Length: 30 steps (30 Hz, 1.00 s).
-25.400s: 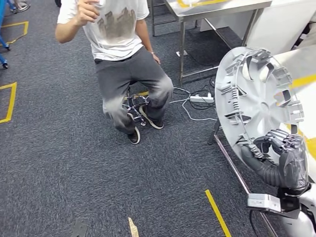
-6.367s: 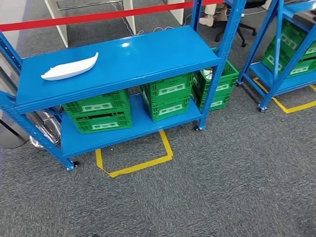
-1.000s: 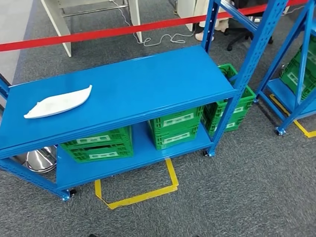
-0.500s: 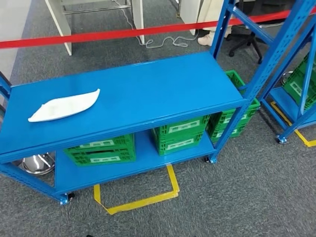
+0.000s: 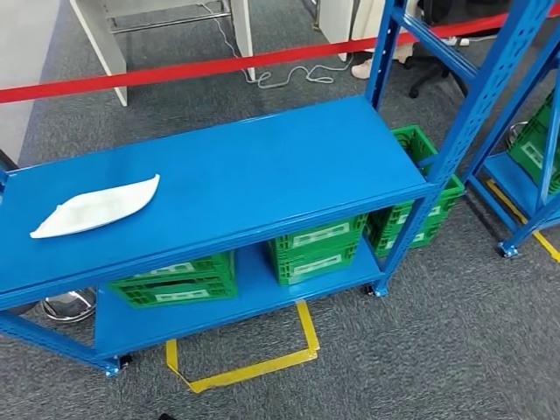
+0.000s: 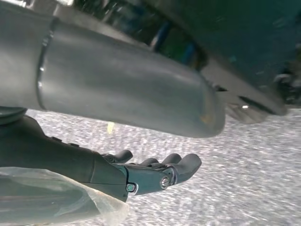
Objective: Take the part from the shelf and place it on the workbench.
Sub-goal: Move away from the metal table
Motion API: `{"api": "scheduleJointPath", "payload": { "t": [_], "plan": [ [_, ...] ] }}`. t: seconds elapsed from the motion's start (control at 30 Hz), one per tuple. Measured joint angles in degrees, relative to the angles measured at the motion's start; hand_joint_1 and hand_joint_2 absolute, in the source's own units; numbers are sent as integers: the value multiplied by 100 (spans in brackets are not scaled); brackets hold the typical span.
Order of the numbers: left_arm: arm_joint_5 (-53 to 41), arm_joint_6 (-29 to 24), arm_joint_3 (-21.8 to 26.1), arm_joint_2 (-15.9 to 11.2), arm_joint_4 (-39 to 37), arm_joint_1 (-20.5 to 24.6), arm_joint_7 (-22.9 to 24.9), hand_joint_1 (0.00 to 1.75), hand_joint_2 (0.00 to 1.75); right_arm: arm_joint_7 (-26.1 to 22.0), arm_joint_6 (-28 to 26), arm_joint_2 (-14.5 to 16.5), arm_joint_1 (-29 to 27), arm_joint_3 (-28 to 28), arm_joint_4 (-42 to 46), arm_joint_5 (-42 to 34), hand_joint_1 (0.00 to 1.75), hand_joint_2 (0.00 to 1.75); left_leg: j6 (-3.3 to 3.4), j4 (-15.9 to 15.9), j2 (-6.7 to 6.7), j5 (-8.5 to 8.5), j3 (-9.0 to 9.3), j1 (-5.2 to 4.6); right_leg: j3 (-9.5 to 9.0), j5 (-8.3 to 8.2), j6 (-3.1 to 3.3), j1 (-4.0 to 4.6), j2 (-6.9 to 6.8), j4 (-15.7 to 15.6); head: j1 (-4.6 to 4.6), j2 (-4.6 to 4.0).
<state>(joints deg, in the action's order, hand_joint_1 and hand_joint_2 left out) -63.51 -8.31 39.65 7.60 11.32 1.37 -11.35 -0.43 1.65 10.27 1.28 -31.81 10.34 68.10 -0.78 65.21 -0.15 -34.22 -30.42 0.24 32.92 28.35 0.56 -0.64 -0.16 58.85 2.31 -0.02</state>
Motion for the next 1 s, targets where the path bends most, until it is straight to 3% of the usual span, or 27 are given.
{"api": "scheduleJointPath", "payload": {
  "t": [0.07,0.1,0.13,0.2,0.23,0.27,0.33,0.4,0.43,0.5,0.57,0.6,0.63,0.67,0.73,0.8,0.83,0.9,0.97,1.0],
  "plan": [
    [-5,-2,3,3,0,-4,-18,0,0,-13,-1,0,18,0,0,8,0,0,-44,682,1,-305,-427,15,-44,44,32,0,-8,-7,0,0],
    [-8,-2,6,3,0,-13,-26,0,0,-19,-1,0,19,-1,0,22,0,0,-53,864,1,-368,-579,17,-68,69,38,1,-16,-7,2,0],
    [-10,-2,10,2,0,-21,-32,0,0,-24,-1,0,15,-1,0,41,0,0,-52,862,2,-304,-648,17,-101,94,39,2,-32,-7,2,0],
    [-15,-1,23,-1,0,-24,-50,0,0,-33,4,0,12,-1,0,84,0,0,-17,300,50,175,-523,8,-188,152,25,6,-90,-9,2,0],
    [-17,0,29,-3,0,-18,-60,0,0,-35,9,0,10,0,0,94,0,0,11,-62,143,394,-409,-14,-234,182,9,11,-132,-8,-1,0],
    [-18,2,33,-3,0,-4,-68,0,0,-36,13,0,8,1,0,98,0,0,45,-346,237,466,-326,-41,-265,213,-16,21,-178,-8,4,0],
    [-18,5,37,-2,0,15,-79,0,0,-32,20,0,8,0,0,86,0,0,108,-545,349,462,-287,-88,-287,277,-87,45,-282,-7,4,0],
    [-17,9,41,2,-1,-3,-82,0,0,-27,22,0,21,-2,0,78,0,0,172,-581,265,572,-274,-73,-310,341,-165,53,-368,-7,5,0],
    [-16,10,43,3,-1,-14,-82,0,0,-27,25,0,28,-2,0,75,0,0,203,-605,213,634,-256,-55,-308,398,-200,50,-336,37,1,0],
    [-13,16,46,2,-2,-3,-77,0,0,-30,32,0,41,-1,0,70,0,0,255,-640,112,681,-228,-22,-150,667,-252,33,-171,429,-10,0],
    [-11,27,48,-3,-2,12,-49,0,0,-28,45,0,34,1,0,67,0,0,282,-639,-5,686,-241,-23,229,1011,-282,22,-41,1144,-19,0],
    [-11,32,48,-2,-2,9,-24,0,0,-27,52,0,26,1,0,68,0,0,286,-637,-67,683,-242,-24,392,1076,-290,18,-20,1408,-17,0],
    [-11,36,48,-2,-2,2,-3,0,0,-26,57,0,19,0,0,68,0,0,288,-634,-134,679,-241,-24,482,1026,-293,16,-7,1498,-18,0],
    [-11,36,48,-2,-2,-4,15,0,0,-25,61,0,15,0,0,68,0,0,285,-632,-205,674,-236,-24,467,861,-291,11,7,1366,-18,0],
    [-11,36,49,1,-2,-5,27,0,0,-25,62,-1,16,0,0,69,0,0,265,-629,-350,661,-219,-18,196,409,-272,-7,145,649,-19,0],
    [-11,36,50,2,-2,0,45,0,0,-28,49,-1,19,2,-1,74,0,0,219,-617,-455,645,-214,-26,-41,169,-231,-12,303,99,-16,0],
    [-11,36,51,2,-2,-5,63,0,0,-24,32,-1,25,2,-2,71,0,0,189,-620,-484,644,-219,-24,-88,152,-203,-4,346,12,-13,0],
    [-12,32,61,-3,-2,-21,102,0,0,28,-37,0,43,-2,-2,31,0,0,120,-635,-514,649,-223,-12,-124,119,-132,3,290,-15,-12,1],
    [-16,12,78,-8,-2,-21,142,0,0,159,-103,2,45,-20,-1,-51,0,0,55,-507,-386,542,-273,-15,-150,89,-56,-20,230,-60,7,1],
    [-18,2,84,-10,-2,-13,155,0,0,224,-122,4,43,-34,-1,-84,0,0,25,-289,-277,401,-366,-14,-162,80,-28,-35,191,-80,22,1]
  ]
}}
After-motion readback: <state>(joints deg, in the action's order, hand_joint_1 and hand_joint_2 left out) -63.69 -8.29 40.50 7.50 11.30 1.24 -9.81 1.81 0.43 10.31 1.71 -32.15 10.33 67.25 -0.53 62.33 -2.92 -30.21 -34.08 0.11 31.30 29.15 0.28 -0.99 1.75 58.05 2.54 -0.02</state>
